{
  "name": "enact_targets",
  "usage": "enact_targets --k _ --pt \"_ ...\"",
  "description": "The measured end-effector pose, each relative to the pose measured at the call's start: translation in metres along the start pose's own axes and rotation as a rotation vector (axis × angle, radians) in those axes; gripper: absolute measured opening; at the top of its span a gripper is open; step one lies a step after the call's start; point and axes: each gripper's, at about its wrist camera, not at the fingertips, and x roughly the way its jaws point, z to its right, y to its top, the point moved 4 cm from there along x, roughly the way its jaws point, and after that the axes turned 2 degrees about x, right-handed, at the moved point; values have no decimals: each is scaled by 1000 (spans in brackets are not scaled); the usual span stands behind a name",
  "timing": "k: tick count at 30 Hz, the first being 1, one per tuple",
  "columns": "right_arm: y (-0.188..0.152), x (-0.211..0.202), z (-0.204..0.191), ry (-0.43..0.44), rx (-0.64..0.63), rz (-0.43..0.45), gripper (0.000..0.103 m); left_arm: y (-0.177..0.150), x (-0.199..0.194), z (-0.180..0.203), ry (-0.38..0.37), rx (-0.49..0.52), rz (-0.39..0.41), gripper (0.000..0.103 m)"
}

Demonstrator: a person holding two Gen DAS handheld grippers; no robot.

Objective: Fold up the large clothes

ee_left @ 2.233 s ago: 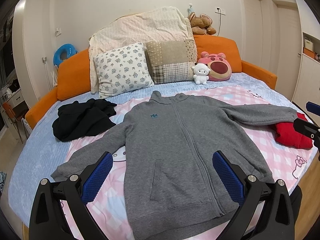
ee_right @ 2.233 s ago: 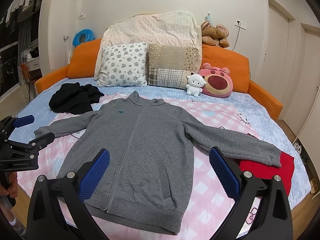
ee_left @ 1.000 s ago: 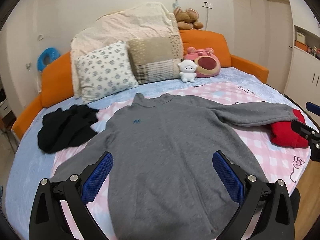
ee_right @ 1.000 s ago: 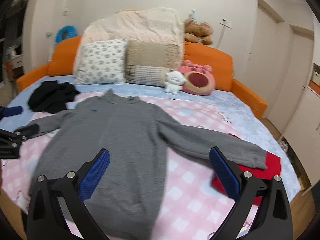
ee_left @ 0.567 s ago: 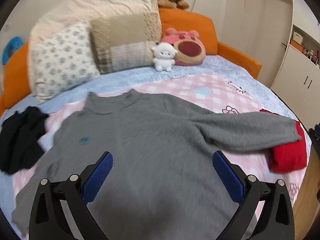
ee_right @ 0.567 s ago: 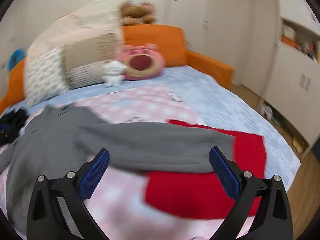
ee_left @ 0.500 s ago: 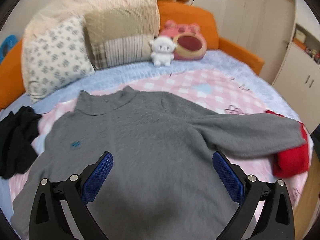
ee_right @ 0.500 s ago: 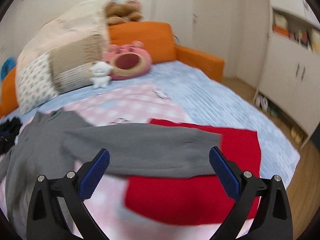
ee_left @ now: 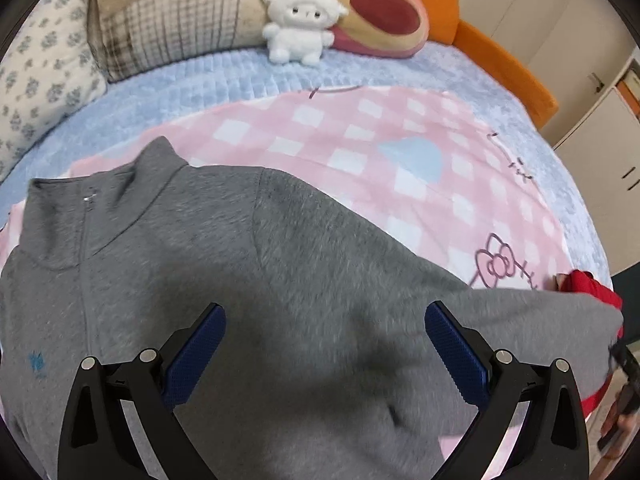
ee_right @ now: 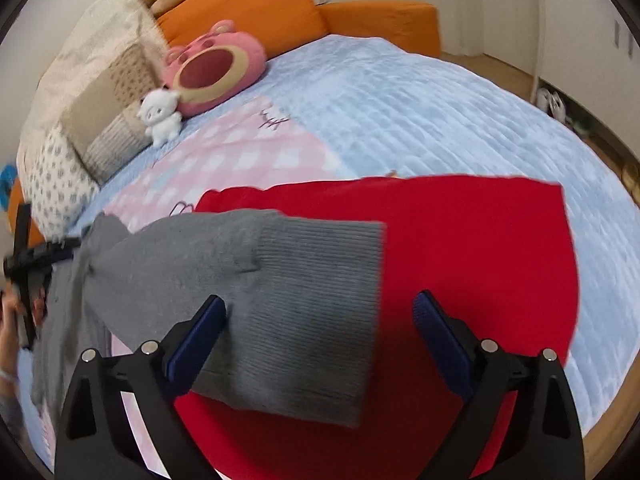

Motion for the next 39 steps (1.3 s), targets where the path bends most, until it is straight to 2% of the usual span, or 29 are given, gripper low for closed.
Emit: enact_targets --k 2,3,4,5,6,8,11,13,16,18,19,21,23,25,27,28,30,33,36,39 --pt "4 2 -14 25 -35 5 65 4 7 -2 34 2 -36 101" --pt "6 3 -20 24 -49 8 56 7 11 -4 41 0 -55 101" --pt "9 3 -26 47 -54 6 28 9 14 -5 42 -3 -70 101" --pt "12 5 -31 108 -43 -11 21 10 18 -7 36 -12 -88 101" --pt "15 7 -36 146 -35 -23 21 10 23 -10 21 -32 -113 101" --pt "25 2 -46 138 -65 7 18 10 30 -13 -30 -66 -139 101" --pt "51 -30 -53 157 -61 133 17 10 41 -9 -76 -82 -162 101" --pt "70 -51 -53 133 -68 203 16 11 46 -5 -101 -87 -168 100" --pt "101 -83 -57 125 -87 264 16 17 46 7 -147 -102 -143 96" --pt "112 -97 -70 125 -129 283 16 21 46 15 -193 -89 -138 71" --pt "113 -106 -80 133 -158 299 16 22 49 16 -209 -97 -146 67" --pt "109 -122 -106 170 -221 334 16 21 57 14 -245 -141 -163 51" --pt "103 -134 -124 241 -246 341 16 18 64 7 -276 -179 -172 45" --pt "86 -151 -150 345 -291 349 16 16 69 -7 -353 -247 -157 38" --pt "64 -166 -176 432 -355 352 16 13 72 -23 -419 -325 -152 23" --pt "46 -177 -197 500 -408 336 16 12 73 -31 -451 -365 -150 21" --pt "11 -192 -228 594 -493 302 16 9 75 -46 -516 -441 -132 20" --pt "-48 -204 -272 724 -633 204 16 6 75 -57 -565 -492 -101 19" --pt "-109 -204 -305 794 -755 98 16 7 67 -64 -639 -533 -71 20" --pt "-178 -187 -335 811 -881 -48 16 7 57 -73 -668 -554 -42 20"
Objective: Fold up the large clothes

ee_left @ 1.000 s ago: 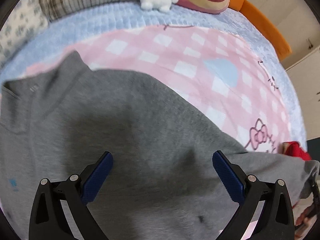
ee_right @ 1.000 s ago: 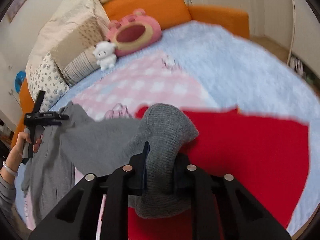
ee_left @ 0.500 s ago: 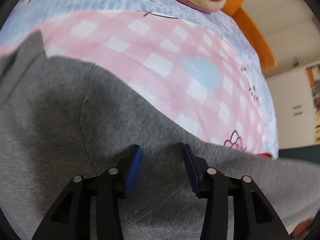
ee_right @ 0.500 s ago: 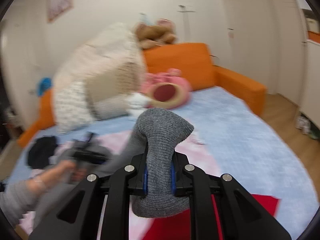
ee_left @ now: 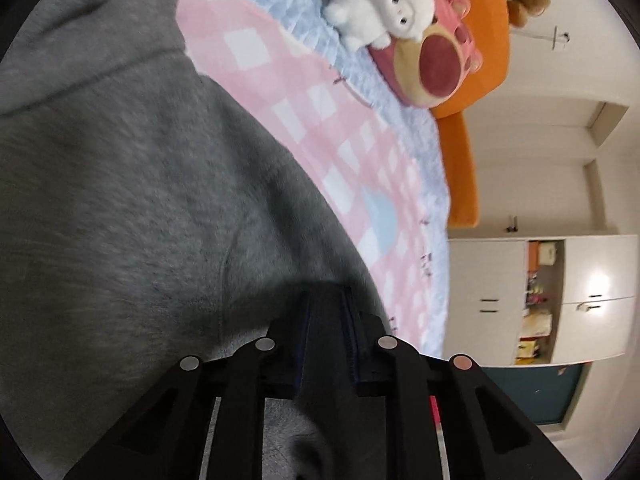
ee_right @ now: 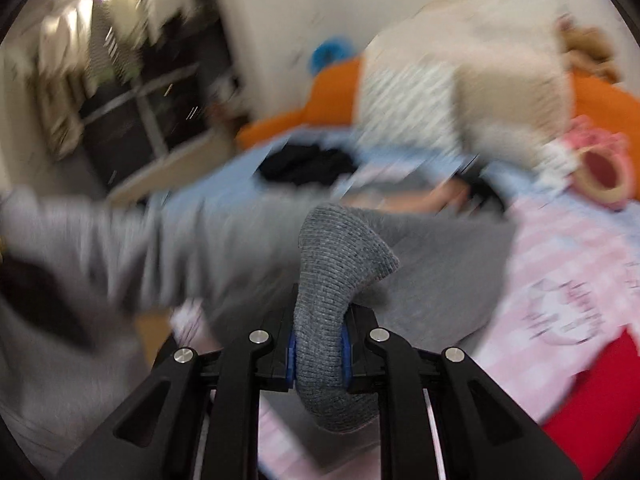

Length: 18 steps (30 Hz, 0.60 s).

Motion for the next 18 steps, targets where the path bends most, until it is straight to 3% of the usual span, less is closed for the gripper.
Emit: enact_targets --k 3,5,11,13,15,16,17,18 --pt "-42 50 -31 45 -42 -118 16 0 -17 -2 -2 9 17 20" --pt "-62 72 -41 64 -29 -150 16 -4 -27 -3 -10 19 25 20" --pt "-108 113 -49 61 38 -172 16 -15 -54 -19 -23 40 62 22" --pt "-117 125 -45 19 35 -183 18 -18 -63 -21 -10 53 78 32" --pt "-121 137 -35 -39 22 -224 25 -22 -73 -21 22 79 95 41" --pt "-118 144 -25 -60 11 -247 43 -24 -80 -19 24 93 102 42" --pt "-116 144 -24 -73 -5 -265 68 -27 -90 -15 21 116 110 42" --pt "-117 138 -26 -65 -24 -260 78 -30 -98 -13 16 131 114 48"
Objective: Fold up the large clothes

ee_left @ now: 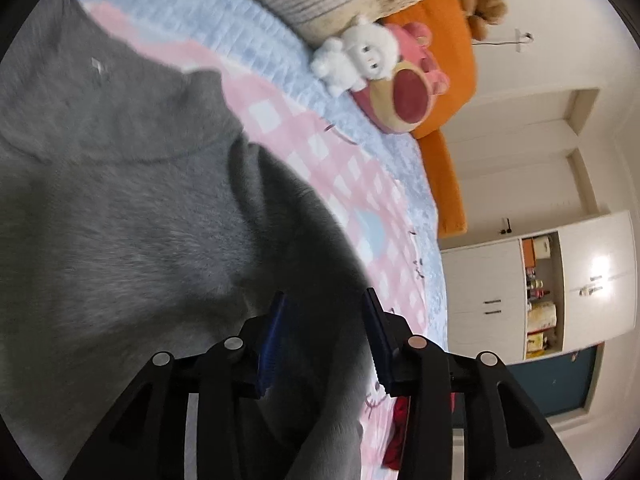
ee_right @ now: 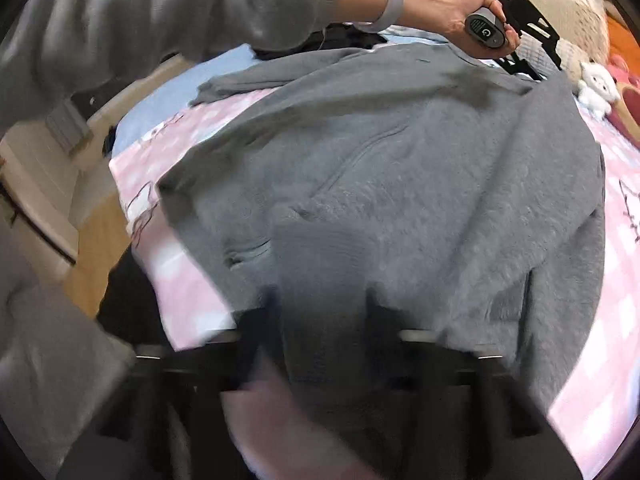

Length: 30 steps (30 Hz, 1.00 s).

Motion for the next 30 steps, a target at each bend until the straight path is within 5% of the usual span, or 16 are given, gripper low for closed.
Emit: enact_targets --k 2,4,8,9,11,17,24,25,26,29,30 --pt "-7 -30 -11 -4 -55 68 91 -3 -22 10 26 58 14 54" --pt "-7 -59 -18 -18 -80 115 91 -12 -40 21 42 126 14 62" --pt "13 -93 9 -56 -26 212 90 -37 -46 52 -18 239 -38 62" --pt "23 -99 29 -100 -6 240 87 -44 -44 57 -29 256 -55 62" --pt "40 -98 68 -184 41 266 60 -56 -33 65 -23 286 -92 62" --pt "79 -64 228 -278 357 234 60 -62 -1 44 94 263 -85 60" --pt "98 -12 309 -176 563 195 42 -23 -1 18 229 244 22 60" --pt "98 -6 316 -160 582 186 31 -19 2 15 241 240 14 60" --pt "101 1 314 -154 592 181 20 -16 5 12 243 233 5 55" --pt "103 2 317 -127 628 202 10 -9 21 6 190 211 -50 10" --pt "103 -3 319 -123 635 216 10 -9 26 6 187 213 -56 10"
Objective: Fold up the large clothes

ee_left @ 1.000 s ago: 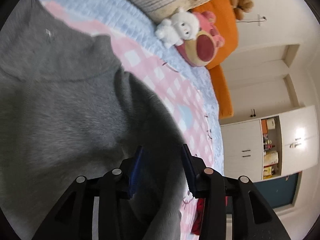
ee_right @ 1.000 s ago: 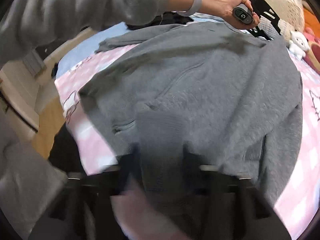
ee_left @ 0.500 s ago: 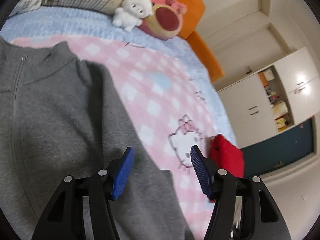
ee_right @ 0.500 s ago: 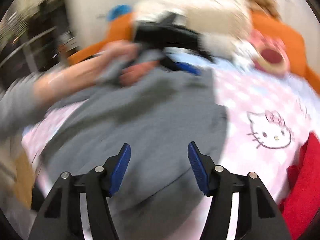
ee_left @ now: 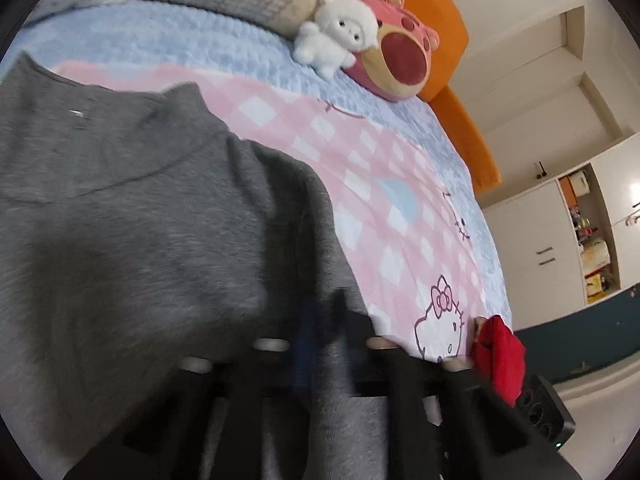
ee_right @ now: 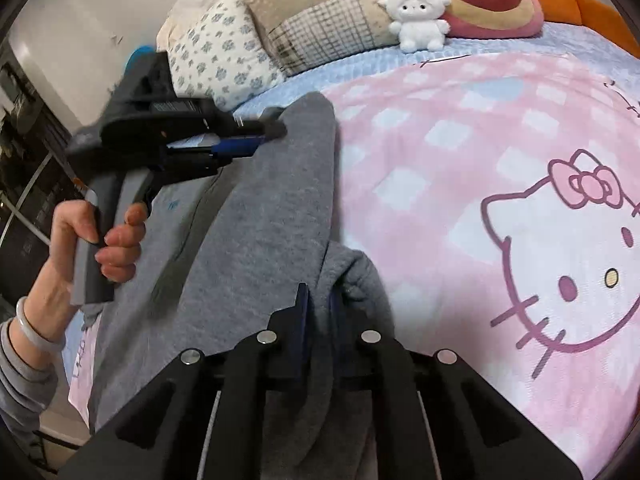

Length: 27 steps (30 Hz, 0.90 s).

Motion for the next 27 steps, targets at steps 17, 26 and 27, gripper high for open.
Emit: enact_targets --k 17,26,27 --pt "6 18 18 -98 7 26 50 18 27 -26 140 -49 48 22" --pt "-11 -55 -42 -163 -179 173 73 -39 -111 -7 108 94 202 88" --pt "-13 -62 -53 -151 -201 184 73 -59 -138 -13 89 79 218 92"
